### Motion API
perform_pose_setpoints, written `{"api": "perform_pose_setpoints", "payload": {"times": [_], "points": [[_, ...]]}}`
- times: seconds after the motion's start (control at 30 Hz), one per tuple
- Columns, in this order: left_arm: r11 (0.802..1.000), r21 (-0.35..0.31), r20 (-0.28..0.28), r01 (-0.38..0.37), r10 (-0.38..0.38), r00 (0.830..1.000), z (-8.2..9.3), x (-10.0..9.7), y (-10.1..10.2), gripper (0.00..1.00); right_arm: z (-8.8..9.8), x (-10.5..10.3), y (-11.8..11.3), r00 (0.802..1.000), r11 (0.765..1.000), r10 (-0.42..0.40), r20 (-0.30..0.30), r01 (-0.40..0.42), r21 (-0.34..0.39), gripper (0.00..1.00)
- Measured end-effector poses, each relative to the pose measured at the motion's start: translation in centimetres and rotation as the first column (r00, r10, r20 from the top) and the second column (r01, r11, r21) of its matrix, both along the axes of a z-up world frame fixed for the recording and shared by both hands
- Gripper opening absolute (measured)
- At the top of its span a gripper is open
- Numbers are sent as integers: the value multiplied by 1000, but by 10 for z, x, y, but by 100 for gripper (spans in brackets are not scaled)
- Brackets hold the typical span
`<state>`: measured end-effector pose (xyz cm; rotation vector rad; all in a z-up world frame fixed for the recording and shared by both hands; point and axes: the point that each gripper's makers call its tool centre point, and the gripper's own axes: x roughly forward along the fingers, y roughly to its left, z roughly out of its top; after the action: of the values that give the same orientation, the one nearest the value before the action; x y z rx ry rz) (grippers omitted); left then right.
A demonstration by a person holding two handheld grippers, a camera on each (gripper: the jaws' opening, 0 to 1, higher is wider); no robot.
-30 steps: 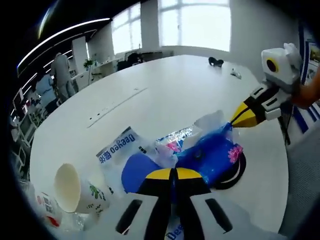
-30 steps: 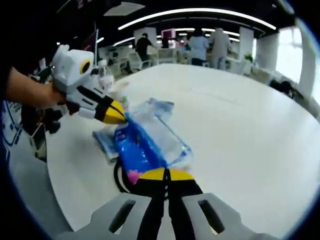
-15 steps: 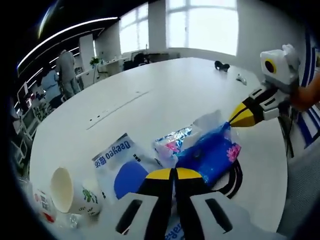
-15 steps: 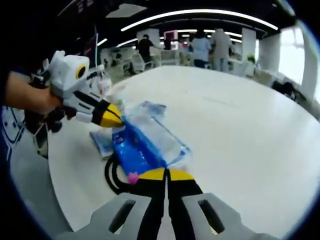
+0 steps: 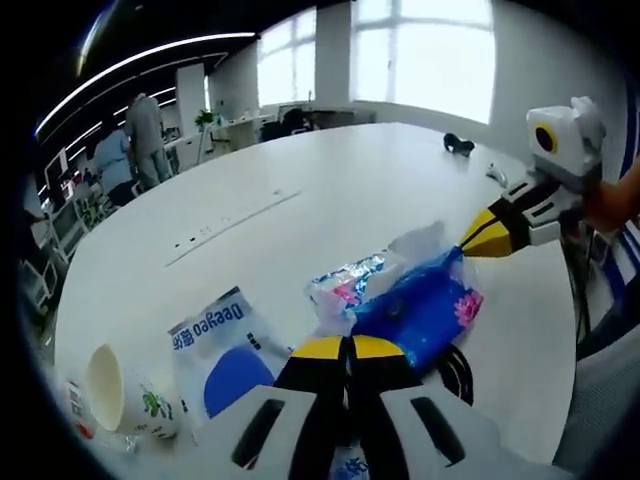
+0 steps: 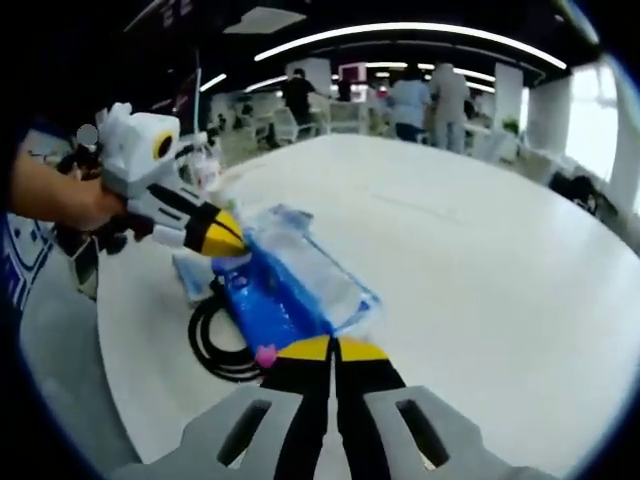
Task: Arrange the tabletop items into an orderly group along one side of the table until the central work area is clear of visible clutter.
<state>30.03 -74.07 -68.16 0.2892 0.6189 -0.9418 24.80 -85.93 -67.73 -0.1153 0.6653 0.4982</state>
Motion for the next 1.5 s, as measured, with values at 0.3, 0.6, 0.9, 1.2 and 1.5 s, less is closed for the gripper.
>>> {"api": "perform_pose_setpoints", "payload": {"times": [0.3, 0.6, 0.9, 1.2, 1.5], "points": [[1000, -19, -7, -16, 16, 1000, -4, -4, -30, 0, -2, 1, -29, 1000, 1000, 0, 5, 0, -19, 0], [999, -28, -11, -46, 46, 999, -5, -2, -46, 0, -4, 4, -48, 1000, 999, 19, 14, -19, -39, 0], [996, -28, 3, -85, 86, 996, -7, -2, -59, 0, -8, 14, -62, 998, 997, 52, 32, -50, -64, 0], [993, -11, -8, -117, 117, 993, -19, -2, -69, 0, -17, 24, -73, 995, 990, 97, 37, -92, -104, 0], [989, 12, -35, -147, 147, 989, -33, 9, -77, 0, -30, 36, -82, 995, 989, 94, 19, -91, -118, 0]]}}
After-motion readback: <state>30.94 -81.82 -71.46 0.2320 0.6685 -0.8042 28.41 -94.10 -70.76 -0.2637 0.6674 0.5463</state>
